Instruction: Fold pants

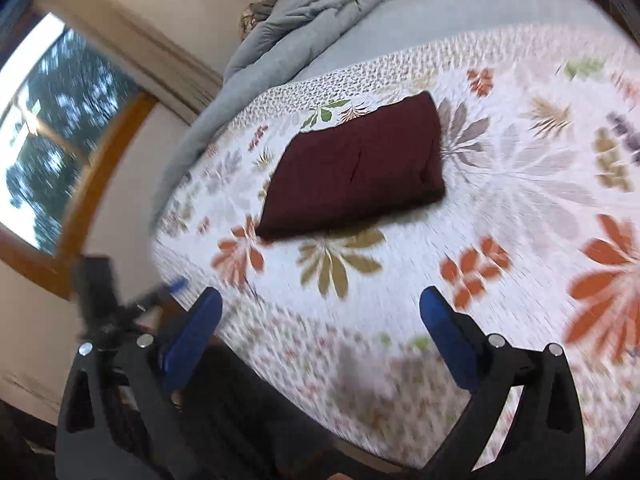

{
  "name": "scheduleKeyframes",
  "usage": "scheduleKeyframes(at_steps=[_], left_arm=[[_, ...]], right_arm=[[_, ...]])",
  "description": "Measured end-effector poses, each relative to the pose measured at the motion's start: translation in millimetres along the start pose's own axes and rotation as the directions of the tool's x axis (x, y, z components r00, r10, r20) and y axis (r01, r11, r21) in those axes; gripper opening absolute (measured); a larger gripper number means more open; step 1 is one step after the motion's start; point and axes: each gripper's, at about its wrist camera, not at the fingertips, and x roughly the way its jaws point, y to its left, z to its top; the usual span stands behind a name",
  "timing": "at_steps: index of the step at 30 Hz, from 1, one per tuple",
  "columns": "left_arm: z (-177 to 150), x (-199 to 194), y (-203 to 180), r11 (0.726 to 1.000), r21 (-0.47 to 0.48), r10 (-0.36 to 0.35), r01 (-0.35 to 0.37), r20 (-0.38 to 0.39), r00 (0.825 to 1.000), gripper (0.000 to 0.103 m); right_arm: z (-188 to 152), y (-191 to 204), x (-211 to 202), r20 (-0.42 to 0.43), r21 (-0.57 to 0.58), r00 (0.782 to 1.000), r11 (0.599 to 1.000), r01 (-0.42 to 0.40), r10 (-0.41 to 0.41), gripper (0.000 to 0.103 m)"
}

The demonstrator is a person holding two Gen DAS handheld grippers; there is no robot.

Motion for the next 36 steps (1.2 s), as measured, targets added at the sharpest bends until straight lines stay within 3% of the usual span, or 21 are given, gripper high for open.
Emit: scheduleKeyframes(at_steps=[3, 6, 9, 12, 14, 16, 18, 23, 28, 32, 33, 36], left_arm=[[-8.5, -24.1, -22.4, 0.996, 0.046, 0.079, -0.082, 0.047, 0.996, 0.084], [-21.2, -48.1, -44.1, 0.986, 0.085, 0.139, -0.145, 0.074, 0.988, 0.084], [-39.0, -76.5, -69.3, 0.967, 0.119, 0.207, -0.223, 0.137, 0.969, 0.084], [-52.4, -96.7, -84.3, 0.964, 0.109, 0.221, -0.241, 0.168, 0.961, 0.084], [-64.7, -117.1, -95.6, 0.964, 0.085, 0.228, -0.251, 0.218, 0.949, 0.084], [-74.6, -130.4, -111.7, 0.946, 0.139, 0.253, -0.292, 0.241, 0.937, 0.084], [-85.0, -144.4, -124.0, 0.939, 0.153, 0.261, -0.308, 0.269, 0.927, 0.084], [-102.8, -166.8, -140.4, 0.971, 0.156, 0.143, -0.183, 0.236, 0.961, 0.084], [-115.3, -178.0, -155.8, 0.953, 0.145, 0.222, -0.267, 0.265, 0.938, 0.084], [-121.3, -179.2, -169.6, 0.917, 0.178, 0.299, -0.358, 0.291, 0.909, 0.085], [-120.8, -178.9, -168.8, 0.917, 0.172, 0.303, -0.360, 0.290, 0.908, 0.085], [-117.6, -175.3, -162.7, 0.938, 0.159, 0.257, -0.307, 0.272, 0.927, 0.088]], right_arm=[[-34.0, 28.3, -26.1, 0.073, -0.049, 0.990, 0.991, 0.128, -0.124, 0.100], [-68.3, 51.3, -43.5, 0.147, -0.034, 0.964, 0.973, 0.227, -0.220, 0.100], [-96.4, 77.1, -56.9, 0.190, -0.064, 0.933, 0.945, 0.321, -0.305, 0.100], [-120.5, 99.8, -72.3, 0.236, -0.100, 0.926, 0.940, 0.325, -0.295, 0.100], [-138.8, 116.2, -88.1, 0.311, -0.116, 0.895, 0.922, 0.369, -0.319, 0.100], [-155.0, 131.8, -103.5, 0.360, -0.126, 0.878, 0.915, 0.383, -0.317, 0.100], [-165.5, 141.4, -114.5, 0.378, -0.129, 0.875, 0.918, 0.374, -0.303, 0.100], [-190.7, 166.6, -134.8, 0.403, -0.157, 0.873, 0.919, 0.361, -0.274, 0.100], [-203.8, 179.9, -144.3, 0.425, -0.178, 0.850, 0.891, 0.417, -0.312, 0.100], [-206.4, 180.0, -142.4, 0.423, -0.177, 0.843, 0.883, 0.436, -0.331, 0.100], [-206.8, 179.5, -141.7, 0.424, -0.177, 0.841, 0.879, 0.442, -0.337, 0.100], [-206.0, 174.5, -136.5, 0.423, -0.177, 0.836, 0.873, 0.454, -0.349, 0.100]])
